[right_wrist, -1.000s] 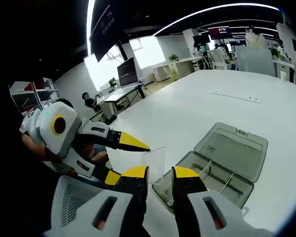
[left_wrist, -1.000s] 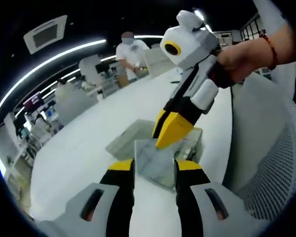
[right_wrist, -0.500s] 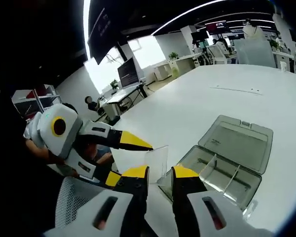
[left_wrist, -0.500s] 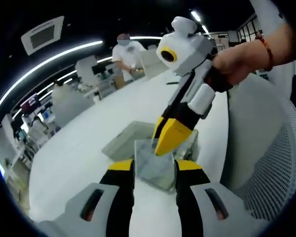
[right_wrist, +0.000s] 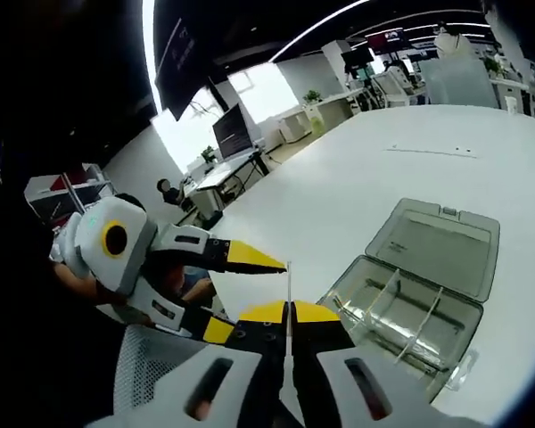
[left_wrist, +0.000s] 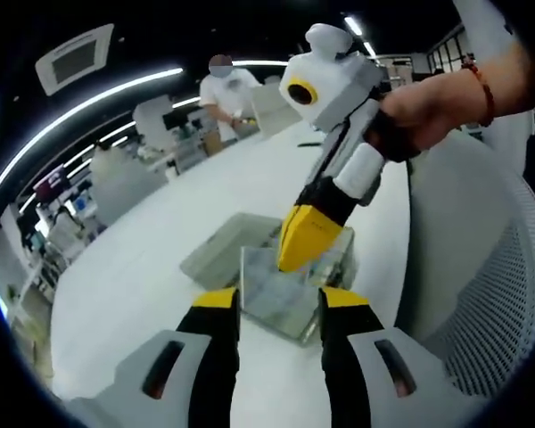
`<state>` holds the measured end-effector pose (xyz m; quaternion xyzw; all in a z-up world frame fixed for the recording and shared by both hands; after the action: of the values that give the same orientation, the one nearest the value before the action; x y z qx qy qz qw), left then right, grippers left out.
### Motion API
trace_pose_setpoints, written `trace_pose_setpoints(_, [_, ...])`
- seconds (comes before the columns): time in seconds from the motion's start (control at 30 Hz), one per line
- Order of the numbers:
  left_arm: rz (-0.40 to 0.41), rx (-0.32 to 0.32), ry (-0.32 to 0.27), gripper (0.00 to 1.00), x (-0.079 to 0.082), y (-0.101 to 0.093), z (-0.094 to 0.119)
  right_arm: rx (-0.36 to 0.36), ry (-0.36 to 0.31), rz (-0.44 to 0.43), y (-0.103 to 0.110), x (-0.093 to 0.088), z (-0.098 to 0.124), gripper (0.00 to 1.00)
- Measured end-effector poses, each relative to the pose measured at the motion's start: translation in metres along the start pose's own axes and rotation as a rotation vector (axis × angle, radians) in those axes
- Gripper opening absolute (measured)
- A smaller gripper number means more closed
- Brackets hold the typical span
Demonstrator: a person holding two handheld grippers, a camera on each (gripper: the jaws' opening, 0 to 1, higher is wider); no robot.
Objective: Insert the divider into the dual guide fixture by aligning both edges with the guide slots and pushing it downward to the bottom, including one-sided entry, uneven engagement, binding, and posture correction.
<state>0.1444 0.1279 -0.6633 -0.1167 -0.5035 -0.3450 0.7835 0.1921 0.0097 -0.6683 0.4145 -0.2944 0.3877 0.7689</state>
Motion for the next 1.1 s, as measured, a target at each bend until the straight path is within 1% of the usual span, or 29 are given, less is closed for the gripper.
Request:
trace_pose_setpoints(0.07, [-0.006,0.01,-0.004,0.35,0.001,0.001,0.0,0.011,0.003,-0.021,0.0,0.0,0.0,0.0])
trace_pose_setpoints(0.13, [-0.032,0.021,-0.004,0.38,0.002,0.002,0.0,0.028,0.001,-0.049,0.003,0.001,0.0,0.0])
trace_pose_setpoints(0.17, [-0.044,0.019,0.0,0.38,0.002,0.002,-0.001,0.053,-0.006,-0.088,0.007,0.001,-0.001,0.0])
trace_pose_setpoints(0.23, [-0.084,0.008,0.005,0.38,0.003,0.0,-0.002,0.079,-0.03,-0.113,0.009,0.004,-0.001,0.0])
trace_pose_setpoints(0.3, [-0.115,0.011,-0.004,0.35,0.006,-0.002,-0.003,0.096,-0.017,-0.127,0.01,0.004,-0.002,0.0])
trace_pose_setpoints(0.37, [-0.14,0.013,0.013,0.35,0.005,-0.002,-0.003,0.092,-0.014,-0.125,0.01,0.004,-0.003,0.0])
trace_pose_setpoints(0.5, [-0.153,0.017,0.005,0.34,0.006,-0.002,-0.003,0.099,-0.018,-0.128,0.01,0.005,-0.001,0.0])
trace_pose_setpoints(0.67, [-0.179,0.025,0.014,0.34,0.006,-0.001,-0.003,0.09,-0.024,-0.089,0.011,0.006,-0.001,0.0])
trace_pose_setpoints(0.77, [-0.175,0.027,0.015,0.34,0.006,0.0,-0.003,0.085,-0.026,-0.075,0.011,0.007,-0.001,0.0])
trace_pose_setpoints(0.87, [-0.177,0.037,0.033,0.34,0.001,0.001,-0.002,0.076,-0.062,-0.078,0.009,0.012,0.003,0.01])
trace_pose_setpoints(0.9, [-0.169,0.035,0.037,0.34,-0.001,0.001,-0.002,0.078,-0.063,-0.079,0.008,0.013,0.004,0.0])
trace_pose_setpoints(1.1, [-0.176,0.042,0.046,0.34,-0.002,0.001,-0.002,0.079,-0.053,-0.081,0.009,0.012,0.001,0.0])
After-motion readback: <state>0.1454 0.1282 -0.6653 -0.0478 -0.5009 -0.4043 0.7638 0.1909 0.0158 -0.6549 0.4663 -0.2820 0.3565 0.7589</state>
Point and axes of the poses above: the point that each gripper's makers call its tool centre point, and the gripper's own axes: z roughly backward along the fingers, y roughly to its left, x roughly out of its top, the point moved 8 cm from there along z, roughly backward along the fingers, and after that the axes turned 7 degrees about z, right-handed, at the moved point
